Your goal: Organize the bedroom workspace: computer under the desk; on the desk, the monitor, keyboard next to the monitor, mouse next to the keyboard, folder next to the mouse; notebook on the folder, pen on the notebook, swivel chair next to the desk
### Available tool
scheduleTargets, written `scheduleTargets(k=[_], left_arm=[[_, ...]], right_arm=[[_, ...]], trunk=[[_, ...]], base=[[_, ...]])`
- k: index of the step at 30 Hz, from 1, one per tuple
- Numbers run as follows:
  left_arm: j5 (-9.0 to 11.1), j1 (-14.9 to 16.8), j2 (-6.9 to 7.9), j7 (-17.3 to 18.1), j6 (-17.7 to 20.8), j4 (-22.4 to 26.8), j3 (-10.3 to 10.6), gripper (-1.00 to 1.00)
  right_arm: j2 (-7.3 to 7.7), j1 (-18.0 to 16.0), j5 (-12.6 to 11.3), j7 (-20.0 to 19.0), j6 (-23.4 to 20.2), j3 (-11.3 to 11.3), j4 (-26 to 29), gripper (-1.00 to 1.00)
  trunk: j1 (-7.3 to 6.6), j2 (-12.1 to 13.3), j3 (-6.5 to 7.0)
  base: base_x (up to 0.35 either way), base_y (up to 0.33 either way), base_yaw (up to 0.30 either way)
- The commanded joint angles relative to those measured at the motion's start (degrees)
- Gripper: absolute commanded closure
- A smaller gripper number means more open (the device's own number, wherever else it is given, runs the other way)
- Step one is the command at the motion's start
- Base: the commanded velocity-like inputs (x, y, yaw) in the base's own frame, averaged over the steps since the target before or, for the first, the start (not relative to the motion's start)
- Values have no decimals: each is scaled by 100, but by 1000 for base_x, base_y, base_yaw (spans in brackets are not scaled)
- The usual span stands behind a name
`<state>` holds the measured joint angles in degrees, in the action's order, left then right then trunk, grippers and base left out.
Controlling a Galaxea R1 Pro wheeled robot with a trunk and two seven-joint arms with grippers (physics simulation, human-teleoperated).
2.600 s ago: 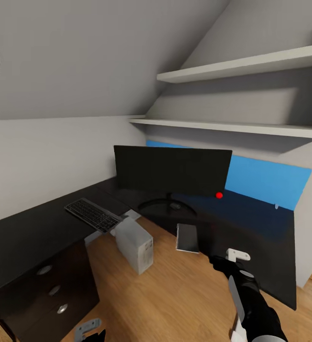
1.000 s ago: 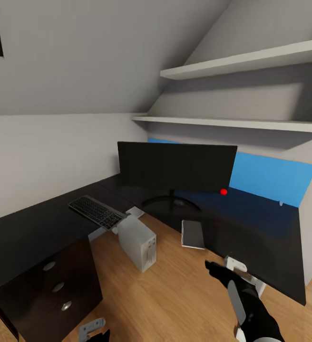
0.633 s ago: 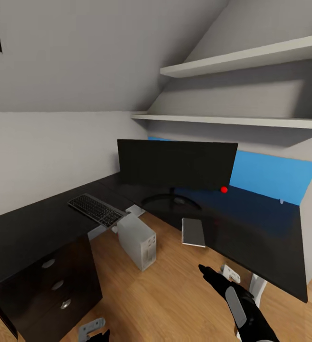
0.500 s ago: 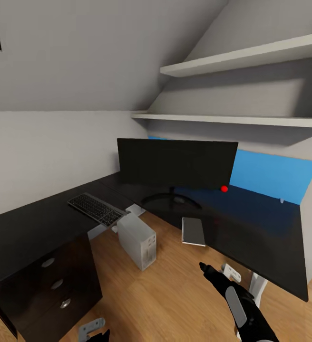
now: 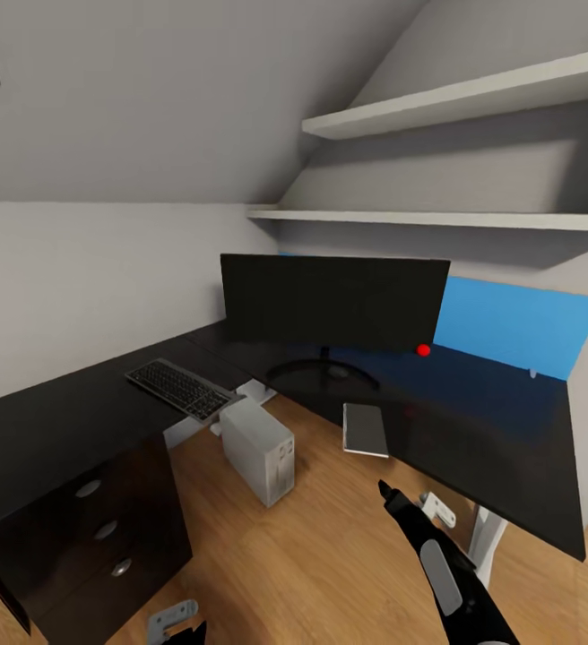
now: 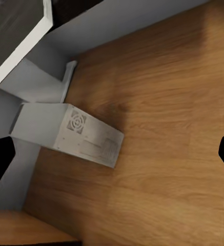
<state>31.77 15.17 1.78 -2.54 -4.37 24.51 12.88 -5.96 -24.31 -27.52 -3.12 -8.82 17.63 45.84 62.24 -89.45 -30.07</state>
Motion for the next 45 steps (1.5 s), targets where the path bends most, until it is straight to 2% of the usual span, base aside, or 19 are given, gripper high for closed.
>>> scheduleTargets(k=[1, 3, 4, 8, 9, 12, 14, 16, 17, 21, 22, 26, 30, 37, 43, 45], left_arm=[[49, 4, 6, -27, -26, 1, 47, -100], [49, 4, 6, -27, -27, 1, 44, -100], [49, 4, 6, -27, -27, 1, 42, -100], [49, 4, 1, -27, -28, 1, 42, -100], [49, 4, 0, -27, -28, 1, 44, -100], [49, 4, -1, -27, -27, 1, 46, -100], [49, 4, -2, -27, -26, 1, 47, -100], [49, 5, -2, -27, -27, 1, 48, -100], [49, 5, -2, -27, -28, 1, 48, -100], [49, 4, -2, -27, -25, 1, 48, -100], [49, 4, -2, -27, -26, 1, 48, -100], [49, 5, -2, -27, -28, 1, 48, -100], [49, 4, -2, -27, -28, 1, 48, -100], [49, 4, -2, -27, -28, 1, 55, -100], [49, 4, -2, -27, -28, 1, 49, -100], [49, 4, -2, -27, -28, 1, 49, -100]], right_arm=[[-16, -4, -110, -55, 3, 29, 7, -100], [-26, -4, -284, -150, 58, 20, 6, -100], [-33, -4, -472, -305, 87, 9, 5, -100], [-28, -4, -792, -779, -1, -9, -29, -100], [-20, -7, -907, -1080, -138, -9, -117, -100], [14, -22, -1068, -1563, -374, -1, -363, -100], [113, -52, -1249, -2028, -530, 8, -672, -100], [194, -107, -1384, -2253, -588, 13, -878, -100], [261, -198, -1534, -2399, -625, 16, -1074, -100], [339, -402, -1919, -2552, -667, 21, -1413, -100], [360, -482, -2126, -2589, -681, 21, -1523, -100], [389, -580, -2484, -2624, -708, 21, -1650, -100], [404, -612, -2615, -2623, -702, 32, -1690, -100], [421, -625, -2669, -2636, -699, 45, -1707, -100], [651, -628, -2681, -2658, -707, 50, -1710, -100], [685, -628, -2683, -2658, -708, 52, -1712, -100]], trunk=[[22, -45, -24], [66, -125, -60], [88, -165, -78], [176, -325, -150], [198, -366, -168], [264, -486, -222], [308, -566, -258], [352, -646, -294], [374, -686, -312], [462, -847, -384], [483, -887, -401], [571, -1047, -473], [659, -1208, -545], [813, -1489, -671], [945, -1729, -778], [989, -1809, -814]], base=[[0, 0, 0], [0, 0, 0], [0, 0, 0], [0, 0, 0], [0, 0, 0], [0, 0, 0], [0, 0, 0], [0, 0, 0], [0, 0, 0], [0, 0, 0], [0, 0, 0], [0, 0, 0], [0, 0, 0], [0, 0, 0], [0, 0, 0], [0, 0, 0]])
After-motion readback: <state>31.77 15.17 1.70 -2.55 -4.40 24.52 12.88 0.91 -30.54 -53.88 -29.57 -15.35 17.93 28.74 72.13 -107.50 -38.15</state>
